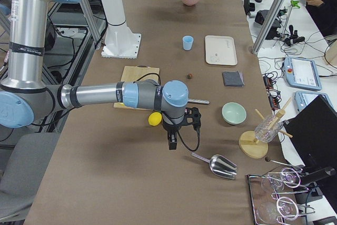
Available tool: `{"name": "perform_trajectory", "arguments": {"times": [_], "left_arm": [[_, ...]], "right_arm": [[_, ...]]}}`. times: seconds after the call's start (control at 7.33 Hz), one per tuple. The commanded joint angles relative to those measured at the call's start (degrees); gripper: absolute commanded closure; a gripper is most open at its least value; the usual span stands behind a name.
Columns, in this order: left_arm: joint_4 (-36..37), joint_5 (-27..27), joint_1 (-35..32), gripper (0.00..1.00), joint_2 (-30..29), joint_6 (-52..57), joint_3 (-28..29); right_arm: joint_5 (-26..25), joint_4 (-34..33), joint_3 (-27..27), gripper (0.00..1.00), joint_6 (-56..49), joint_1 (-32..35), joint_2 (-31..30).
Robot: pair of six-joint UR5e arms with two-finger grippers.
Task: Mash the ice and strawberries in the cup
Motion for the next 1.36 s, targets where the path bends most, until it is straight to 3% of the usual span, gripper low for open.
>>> {"name": "perform_trajectory", "arguments": {"times": [0.0,0.27,0.68,0.96,1.23], "left_arm": [[-9.15,0.36,4.69,0.02,0.15,-17.08,-0.03],[-16.79,2.54,9.17,0.02,2.25,-28.70,0.15],[-28.15,7.11,16.82,0.07,5.25,-42.07,1.28],[-33.25,8.09,18.50,0.14,5.25,-42.46,5.06],[-33.62,8.09,19.47,0.24,5.25,-42.72,5.34]], "right_arm": [[0.27,0.00,-0.08,0.00,-0.32,0.00,-0.16],[4.37,-0.09,-0.26,0.00,-0.15,0.00,-1.55],[6.24,0.00,-0.26,0.00,-0.32,0.00,-1.74],[6.33,0.00,-0.08,0.00,-0.32,0.00,-1.65],[6.33,0.00,0.01,0.00,-0.24,0.09,-1.74]]}}
